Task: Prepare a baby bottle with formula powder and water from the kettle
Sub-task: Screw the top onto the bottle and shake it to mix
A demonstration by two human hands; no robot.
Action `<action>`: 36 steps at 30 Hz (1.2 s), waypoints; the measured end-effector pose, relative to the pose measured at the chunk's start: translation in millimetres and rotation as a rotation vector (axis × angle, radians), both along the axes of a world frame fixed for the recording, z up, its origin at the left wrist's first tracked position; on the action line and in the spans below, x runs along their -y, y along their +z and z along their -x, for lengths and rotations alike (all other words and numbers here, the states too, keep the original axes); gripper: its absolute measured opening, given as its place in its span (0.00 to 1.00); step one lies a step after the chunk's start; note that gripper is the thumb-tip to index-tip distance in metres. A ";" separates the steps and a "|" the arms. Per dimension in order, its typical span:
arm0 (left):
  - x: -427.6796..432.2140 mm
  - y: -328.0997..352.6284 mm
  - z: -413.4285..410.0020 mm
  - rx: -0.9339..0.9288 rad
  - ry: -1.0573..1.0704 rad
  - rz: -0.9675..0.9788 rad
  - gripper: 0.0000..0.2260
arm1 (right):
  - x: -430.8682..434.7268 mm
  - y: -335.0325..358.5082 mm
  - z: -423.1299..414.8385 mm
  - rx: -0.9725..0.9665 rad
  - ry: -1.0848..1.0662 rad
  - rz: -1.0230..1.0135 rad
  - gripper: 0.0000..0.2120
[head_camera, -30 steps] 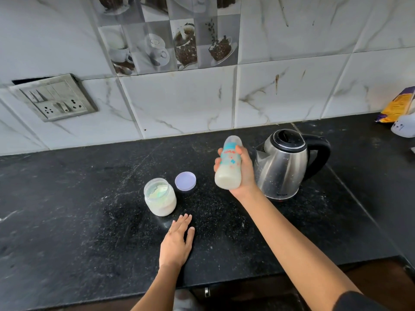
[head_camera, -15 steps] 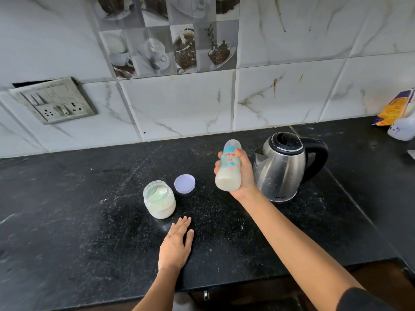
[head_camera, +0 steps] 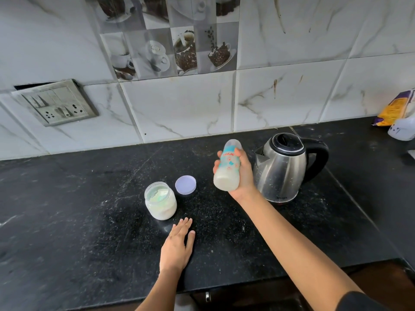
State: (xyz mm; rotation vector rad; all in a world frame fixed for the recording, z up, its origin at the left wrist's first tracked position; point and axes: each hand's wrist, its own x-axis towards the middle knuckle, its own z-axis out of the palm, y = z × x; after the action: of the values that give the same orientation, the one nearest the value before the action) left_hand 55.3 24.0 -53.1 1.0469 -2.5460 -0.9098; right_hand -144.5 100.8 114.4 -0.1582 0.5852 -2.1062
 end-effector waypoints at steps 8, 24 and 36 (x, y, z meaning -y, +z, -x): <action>0.4 0.8 0.0 -0.002 -0.002 0.002 0.18 | 2.7 0.2 -0.9 -0.007 0.011 -0.040 0.28; 2.4 -1.8 -0.1 -0.017 -0.017 0.010 0.18 | 10.4 35.8 -10.3 0.412 -0.011 -0.139 0.17; 3.3 -4.2 -1.2 -0.019 -0.020 0.008 0.18 | 13.6 29.1 -5.8 0.171 0.013 -0.109 0.23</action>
State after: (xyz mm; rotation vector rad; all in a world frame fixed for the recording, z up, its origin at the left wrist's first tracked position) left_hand 56.5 20.7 -57.3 1.0079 -2.5471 -0.9093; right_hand -138.7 87.1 143.5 0.0787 0.5928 -2.0452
